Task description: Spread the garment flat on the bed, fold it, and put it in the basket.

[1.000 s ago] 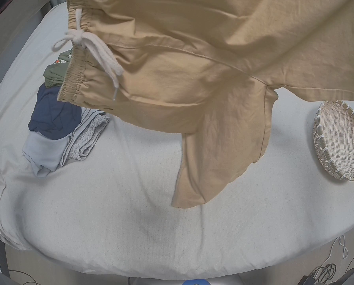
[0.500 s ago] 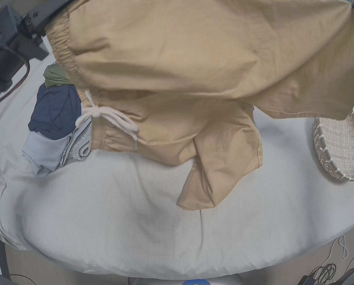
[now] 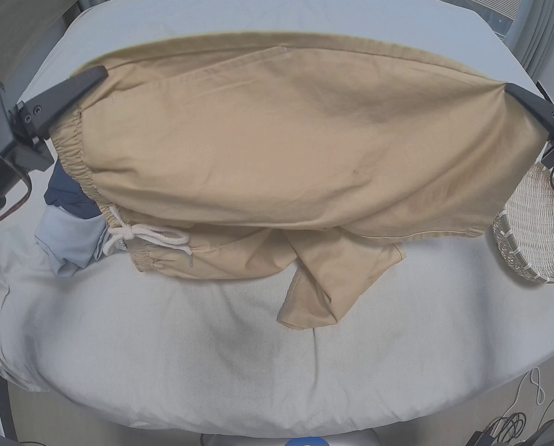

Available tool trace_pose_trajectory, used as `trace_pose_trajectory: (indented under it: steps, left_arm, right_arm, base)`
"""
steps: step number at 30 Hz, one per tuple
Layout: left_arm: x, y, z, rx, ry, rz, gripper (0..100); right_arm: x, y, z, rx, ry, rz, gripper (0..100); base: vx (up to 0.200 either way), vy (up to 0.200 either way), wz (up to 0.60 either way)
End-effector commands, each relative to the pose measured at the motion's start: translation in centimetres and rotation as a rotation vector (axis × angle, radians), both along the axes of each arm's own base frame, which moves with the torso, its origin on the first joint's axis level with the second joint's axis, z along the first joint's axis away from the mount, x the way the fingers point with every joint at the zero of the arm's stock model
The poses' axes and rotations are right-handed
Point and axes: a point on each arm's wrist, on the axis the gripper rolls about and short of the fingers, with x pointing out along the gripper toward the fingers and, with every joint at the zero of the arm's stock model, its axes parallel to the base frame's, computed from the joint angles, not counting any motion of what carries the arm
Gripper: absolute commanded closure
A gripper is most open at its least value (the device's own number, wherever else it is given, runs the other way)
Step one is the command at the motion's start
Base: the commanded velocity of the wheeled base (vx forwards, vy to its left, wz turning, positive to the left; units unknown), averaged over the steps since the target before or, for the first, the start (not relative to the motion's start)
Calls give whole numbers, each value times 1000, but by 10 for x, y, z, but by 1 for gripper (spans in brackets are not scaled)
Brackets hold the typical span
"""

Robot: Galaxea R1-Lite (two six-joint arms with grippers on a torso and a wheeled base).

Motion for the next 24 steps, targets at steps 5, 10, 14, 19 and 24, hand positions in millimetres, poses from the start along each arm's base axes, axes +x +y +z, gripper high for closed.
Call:
trace_pose_trajectory:
  steps: [5,10,14,19,24]
  left_arm:
    - [49,-6,-21,13,63,22,100]
    - [91,-15,-16,-4,-4,23,100]
    - [123,-21,-6,-15,-53,22,100]
    - [165,-29,0,-28,-122,22,100]
    - [196,-35,-3,-33,-151,21,100]
  right_arm:
    - [61,5,-32,-11,30,-13,100]
    - [92,5,-34,-7,-10,-22,100]
    - [122,2,-33,-8,-38,-35,100]
    - [154,1,-28,-5,-84,-45,100]
    - [187,1,-26,-2,-130,-50,100]
  base:
    - [0,0,0]
    - [0,0,0]
    - [0,0,0]
    - [0,0,0]
    - [0,0,0]
